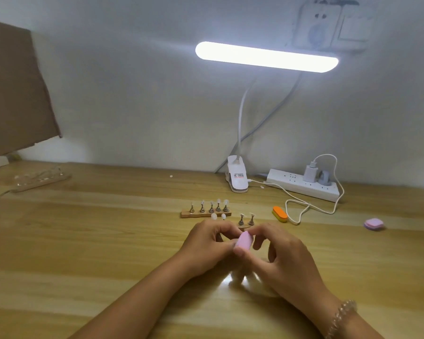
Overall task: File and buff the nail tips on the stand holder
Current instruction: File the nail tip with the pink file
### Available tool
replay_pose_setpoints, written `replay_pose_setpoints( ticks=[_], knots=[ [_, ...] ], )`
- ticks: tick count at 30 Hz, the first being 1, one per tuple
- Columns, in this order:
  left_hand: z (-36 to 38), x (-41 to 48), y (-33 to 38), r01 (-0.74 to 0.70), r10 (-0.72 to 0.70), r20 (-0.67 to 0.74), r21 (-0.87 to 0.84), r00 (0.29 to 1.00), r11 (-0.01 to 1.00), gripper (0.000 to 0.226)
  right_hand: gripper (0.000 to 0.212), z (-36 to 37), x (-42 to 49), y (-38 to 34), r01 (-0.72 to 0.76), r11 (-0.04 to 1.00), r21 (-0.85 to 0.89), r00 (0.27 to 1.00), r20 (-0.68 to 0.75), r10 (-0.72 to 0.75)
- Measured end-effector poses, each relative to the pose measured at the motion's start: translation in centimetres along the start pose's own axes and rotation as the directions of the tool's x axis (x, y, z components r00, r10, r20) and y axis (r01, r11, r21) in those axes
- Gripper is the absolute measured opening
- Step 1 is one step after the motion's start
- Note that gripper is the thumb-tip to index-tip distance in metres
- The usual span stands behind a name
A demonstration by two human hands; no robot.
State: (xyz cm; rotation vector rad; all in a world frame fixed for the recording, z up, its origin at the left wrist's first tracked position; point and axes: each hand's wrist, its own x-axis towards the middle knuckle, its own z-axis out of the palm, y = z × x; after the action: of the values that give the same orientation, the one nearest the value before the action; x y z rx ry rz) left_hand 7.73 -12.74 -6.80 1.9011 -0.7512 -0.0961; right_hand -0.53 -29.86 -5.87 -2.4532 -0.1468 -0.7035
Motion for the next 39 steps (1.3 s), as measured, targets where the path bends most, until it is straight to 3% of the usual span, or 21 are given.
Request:
replay_pose_setpoints(
  ticks=[5,9,12,14,18,22,25,29,33,37,39],
  knots=[
    [0.1,0.2,-0.2,-0.02,0.02,0.001,-0.006,1.0,1.0,0.007,0.012,-0.9,0.8,1.0,-0.148,0.974,0.171,0.98,-0.109,0.168],
    [0.1,0.2,-0.2,-0.033,0.033,0.02,-0.002,0.999,0.999,0.014,0.034,-0.2,0.1,-0.1,0.01,0.993,0.117,1.0,0.0,-0.01],
    [0.0,0.2,-0.2,-0.039,0.039,0.014,0.017,0.999,0.999,0.015,0.042,-0.2,0.6,0.2,-0.045,0.993,0.106,0.999,-0.023,0.048],
    [0.0,0.2,-0.3,-0.038,0.038,0.01,0.037,0.999,0.999,0.015,0.042,-0.3,0.5,0.5,-0.065,0.996,0.061,0.996,-0.06,0.069],
    [0.0,0.2,-0.1,-0.026,0.026,0.019,0.024,0.999,0.999,0.019,0.038,-0.1,0.0,0.0,0.028,1.0,-0.004,1.0,-0.008,-0.028],
    [0.0,0.1,-0.2,-0.03,0.03,0.012,0.057,0.999,0.998,0.015,0.039,-0.2,0.4,0.4,-0.062,0.998,-0.007,0.995,-0.079,0.061],
    [0.1,0.1,-0.1,-0.022,0.02,0.031,0.039,0.999,0.999,0.017,0.035,0.1,0.1,0.0,0.023,0.999,-0.034,1.0,-0.017,-0.024],
    [0.1,0.1,0.4,-0.03,0.029,0.021,0.064,0.999,0.997,0.017,0.04,-0.2,0.7,0.6,-0.067,0.997,0.029,0.995,-0.07,0.069],
    [-0.2,0.0,0.5,-0.036,0.034,0.035,0.052,0.999,0.998,0.022,0.033,0.1,0.0,0.1,0.046,0.997,-0.055,0.999,0.006,-0.046],
    [-0.3,0.1,0.7,-0.033,0.032,0.052,0.031,0.998,0.999,0.019,0.034,-0.2,0.6,0.7,-0.086,0.996,0.009,0.992,-0.088,0.086],
    [-0.3,0.1,0.7,-0.032,0.029,0.06,0.044,0.998,0.999,0.019,0.034,-0.1,0.3,0.6,-0.038,0.999,-0.026,0.999,-0.034,0.037]
  ],
)
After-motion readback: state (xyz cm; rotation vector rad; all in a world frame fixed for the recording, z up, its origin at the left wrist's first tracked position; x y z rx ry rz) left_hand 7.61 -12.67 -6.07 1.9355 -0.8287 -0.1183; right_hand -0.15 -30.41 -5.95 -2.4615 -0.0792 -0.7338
